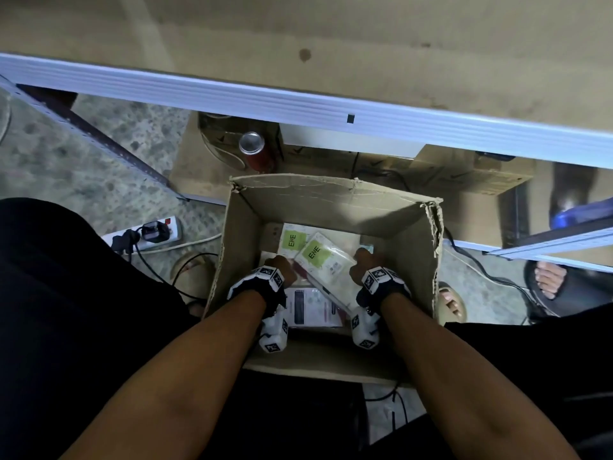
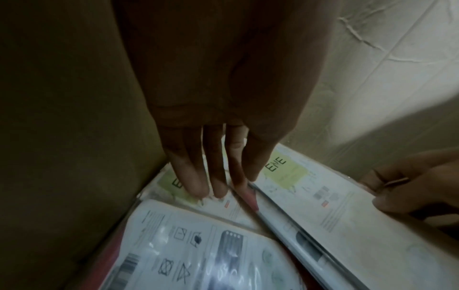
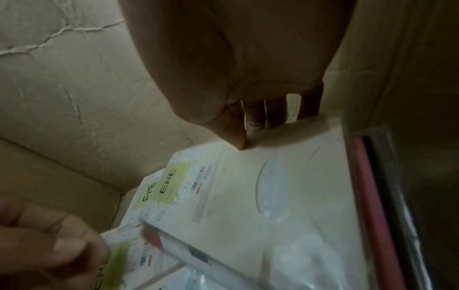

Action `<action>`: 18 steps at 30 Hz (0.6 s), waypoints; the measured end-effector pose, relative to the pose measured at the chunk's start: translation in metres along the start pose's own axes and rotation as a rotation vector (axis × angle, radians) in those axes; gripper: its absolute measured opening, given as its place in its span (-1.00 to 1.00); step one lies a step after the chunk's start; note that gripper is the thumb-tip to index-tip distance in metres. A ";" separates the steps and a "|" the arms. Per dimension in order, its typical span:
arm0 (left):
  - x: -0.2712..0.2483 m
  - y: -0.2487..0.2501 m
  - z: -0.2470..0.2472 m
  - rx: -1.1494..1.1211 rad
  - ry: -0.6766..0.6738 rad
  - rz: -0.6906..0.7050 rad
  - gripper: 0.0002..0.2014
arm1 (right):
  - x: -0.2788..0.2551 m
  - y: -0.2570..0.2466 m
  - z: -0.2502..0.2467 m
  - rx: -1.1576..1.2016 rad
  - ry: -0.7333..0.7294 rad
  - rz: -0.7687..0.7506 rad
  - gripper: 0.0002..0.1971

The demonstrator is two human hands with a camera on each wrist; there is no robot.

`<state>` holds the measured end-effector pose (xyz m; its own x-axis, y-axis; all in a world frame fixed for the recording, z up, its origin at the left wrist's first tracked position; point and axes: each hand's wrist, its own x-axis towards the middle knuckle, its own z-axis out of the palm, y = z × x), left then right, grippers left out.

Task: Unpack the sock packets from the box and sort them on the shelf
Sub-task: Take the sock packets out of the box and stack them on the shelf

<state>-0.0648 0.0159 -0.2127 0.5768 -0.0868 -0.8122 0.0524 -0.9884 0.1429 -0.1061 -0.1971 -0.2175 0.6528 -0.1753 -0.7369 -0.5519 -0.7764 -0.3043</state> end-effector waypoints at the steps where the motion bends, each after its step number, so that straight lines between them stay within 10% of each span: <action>1: 0.000 0.002 0.001 -0.009 -0.016 0.003 -0.69 | 0.000 0.001 0.000 0.017 -0.001 0.003 -0.67; 11: 0.019 -0.018 0.029 0.018 -0.101 0.084 -0.38 | 0.005 -0.008 -0.007 0.227 0.041 0.020 -0.68; 18: 0.025 -0.023 0.034 0.128 -0.136 0.115 -0.52 | -0.002 -0.007 -0.010 0.303 0.063 0.093 -0.63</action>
<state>-0.0795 0.0322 -0.2554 0.4577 -0.2074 -0.8646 -0.1167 -0.9780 0.1728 -0.0980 -0.1973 -0.2077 0.6183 -0.2816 -0.7337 -0.7337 -0.5416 -0.4104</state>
